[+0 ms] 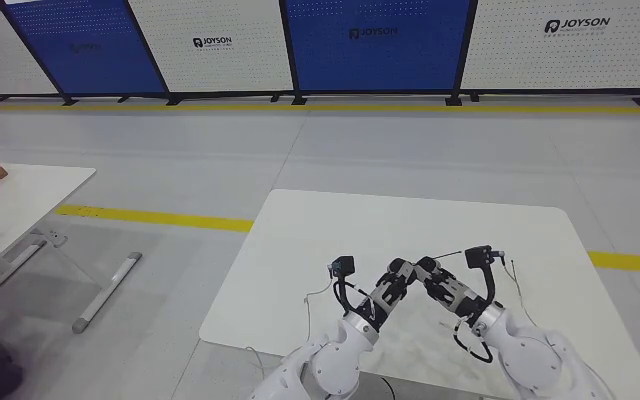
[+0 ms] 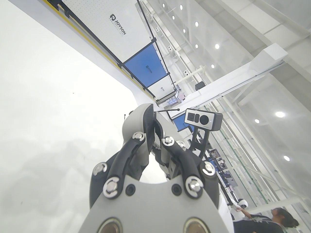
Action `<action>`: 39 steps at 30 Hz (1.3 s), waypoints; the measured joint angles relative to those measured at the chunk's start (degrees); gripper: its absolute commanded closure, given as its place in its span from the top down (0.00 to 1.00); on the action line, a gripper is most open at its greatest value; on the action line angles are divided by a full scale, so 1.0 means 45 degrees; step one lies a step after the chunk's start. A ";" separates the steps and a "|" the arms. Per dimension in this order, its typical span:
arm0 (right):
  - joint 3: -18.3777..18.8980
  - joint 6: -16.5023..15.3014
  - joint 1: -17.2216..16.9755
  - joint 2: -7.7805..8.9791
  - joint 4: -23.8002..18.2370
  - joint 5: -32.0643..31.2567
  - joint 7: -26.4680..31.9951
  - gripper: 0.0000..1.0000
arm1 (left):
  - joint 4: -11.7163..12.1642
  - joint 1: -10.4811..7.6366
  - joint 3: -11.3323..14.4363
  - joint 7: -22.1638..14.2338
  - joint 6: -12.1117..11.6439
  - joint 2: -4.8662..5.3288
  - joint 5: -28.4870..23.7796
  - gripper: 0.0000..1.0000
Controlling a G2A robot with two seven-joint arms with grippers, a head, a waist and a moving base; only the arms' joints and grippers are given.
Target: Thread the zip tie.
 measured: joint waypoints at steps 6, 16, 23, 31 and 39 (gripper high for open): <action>-0.0073 0.0000 0.0088 0.0009 0.0090 0.0060 -0.0093 0.21 | 0.0031 -0.0007 0.0008 -0.0059 0.0005 0.0000 0.0052 0.00; -0.0151 0.0000 0.0184 0.0011 0.0184 0.0113 -0.0228 0.12 | 0.0104 -0.0035 -0.0006 -0.0095 0.0061 -0.0004 0.0108 0.00; -0.0163 0.0000 0.0196 0.0020 0.0211 0.0111 -0.0266 0.15 | 0.0157 -0.0074 -0.0016 -0.0032 0.0137 -0.0023 0.0070 0.00; -0.0158 0.0000 0.0178 0.0025 0.0240 0.0056 -0.0335 0.16 | 0.0226 -0.0087 -0.0017 0.0022 0.0221 -0.0040 0.0064 0.00; -0.0151 0.0000 0.0164 0.0022 0.0266 -0.0051 -0.0427 0.15 | 0.0249 -0.0079 -0.0039 0.0048 0.0350 -0.0051 0.0059 0.00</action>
